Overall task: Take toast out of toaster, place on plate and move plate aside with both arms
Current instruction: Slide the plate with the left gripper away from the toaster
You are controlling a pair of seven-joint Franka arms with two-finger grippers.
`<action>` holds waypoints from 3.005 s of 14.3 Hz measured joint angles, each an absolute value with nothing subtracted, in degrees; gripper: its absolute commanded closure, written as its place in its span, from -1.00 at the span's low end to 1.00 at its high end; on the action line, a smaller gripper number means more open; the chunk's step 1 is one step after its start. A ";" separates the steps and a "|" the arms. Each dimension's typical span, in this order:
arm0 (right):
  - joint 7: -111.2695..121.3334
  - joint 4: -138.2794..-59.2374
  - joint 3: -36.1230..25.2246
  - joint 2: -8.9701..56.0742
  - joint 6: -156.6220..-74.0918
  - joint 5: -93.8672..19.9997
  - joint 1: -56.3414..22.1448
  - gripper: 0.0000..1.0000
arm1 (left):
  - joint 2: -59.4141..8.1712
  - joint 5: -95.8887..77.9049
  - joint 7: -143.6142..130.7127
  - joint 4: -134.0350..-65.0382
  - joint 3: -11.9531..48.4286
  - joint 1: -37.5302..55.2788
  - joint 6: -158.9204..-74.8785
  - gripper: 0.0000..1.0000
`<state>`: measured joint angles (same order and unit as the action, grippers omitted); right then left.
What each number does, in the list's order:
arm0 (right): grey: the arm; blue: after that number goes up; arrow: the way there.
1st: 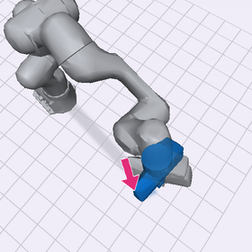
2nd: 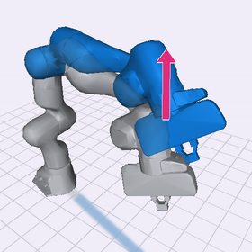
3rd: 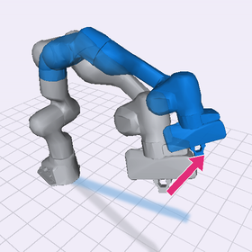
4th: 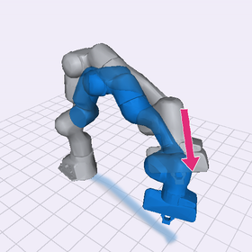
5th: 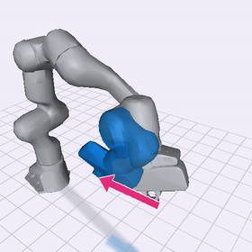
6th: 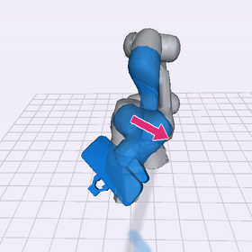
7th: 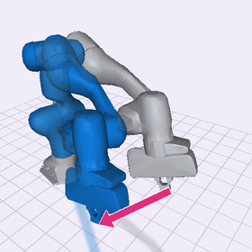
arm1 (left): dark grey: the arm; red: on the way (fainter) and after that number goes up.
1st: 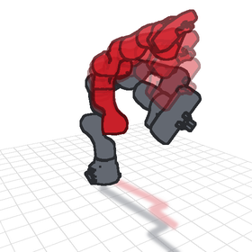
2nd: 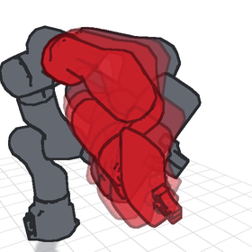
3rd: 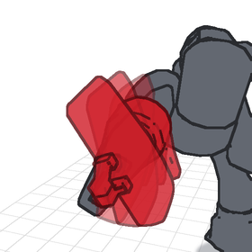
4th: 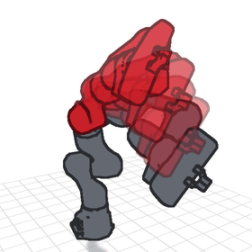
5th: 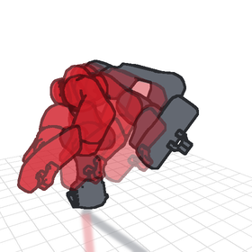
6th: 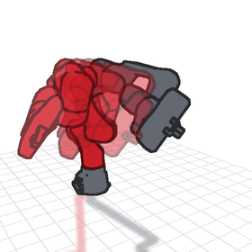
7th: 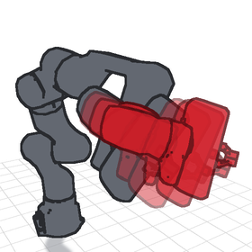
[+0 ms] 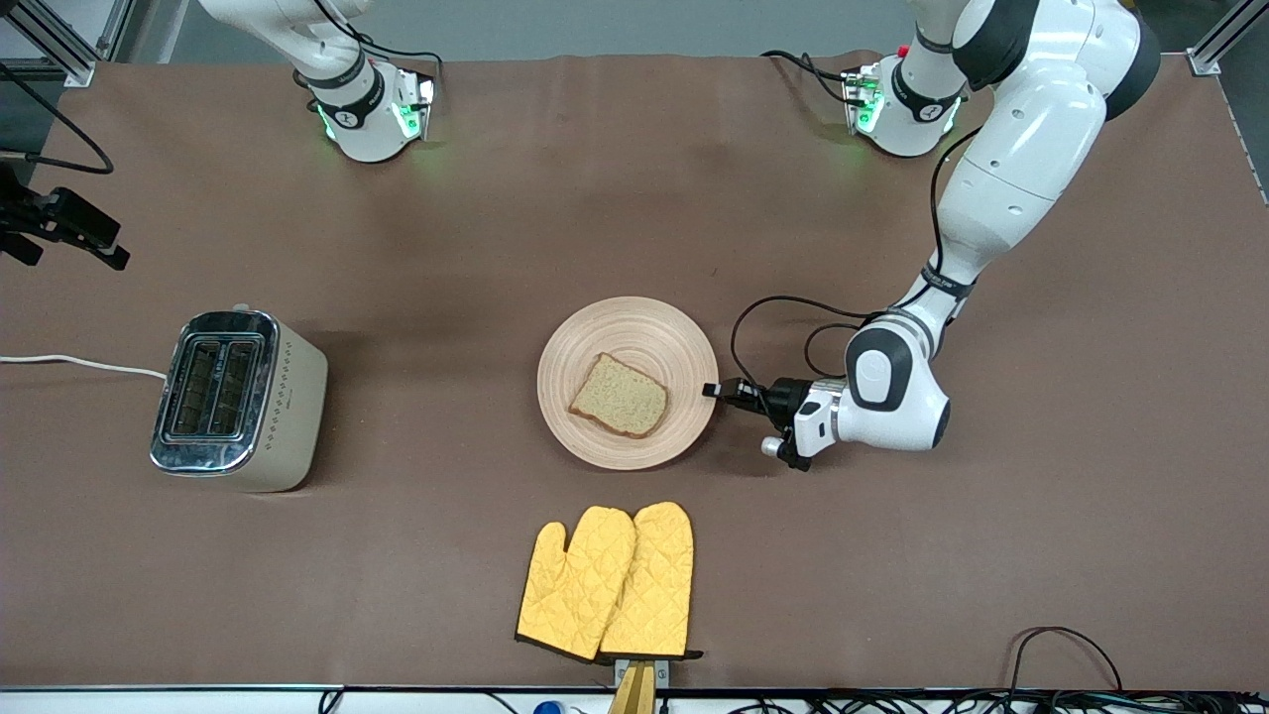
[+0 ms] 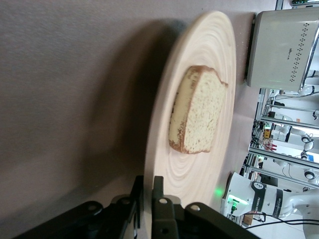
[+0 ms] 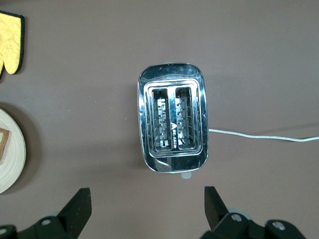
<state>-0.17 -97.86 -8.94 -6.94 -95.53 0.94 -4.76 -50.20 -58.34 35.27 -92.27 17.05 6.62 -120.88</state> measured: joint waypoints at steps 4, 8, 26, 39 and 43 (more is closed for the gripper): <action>-0.17 -94.45 -8.90 -6.96 -91.38 0.94 -4.76 -1.00 | -49.25 -58.86 33.98 -90.72 16.97 7.17 -122.28 1.00; -0.17 -92.83 -8.62 -6.91 -89.73 0.92 -4.77 -1.00 | -43.37 -58.44 28.65 -89.22 16.00 5.41 -122.33 1.00; -0.11 -90.61 -8.95 -6.41 -89.72 0.93 -4.76 -1.00 | -37.65 -39.47 40.55 -89.21 15.22 -29.89 -105.26 1.00; -0.11 -90.58 -8.94 -6.40 -89.66 0.93 -4.76 -1.00 | -47.43 -38.32 39.04 -87.58 14.08 -33.11 -104.94 -1.00; -0.11 -90.57 -8.94 -6.40 -89.64 0.93 -4.76 -1.00 | -46.52 -30.00 29.22 -81.00 14.95 -31.74 -104.90 -1.00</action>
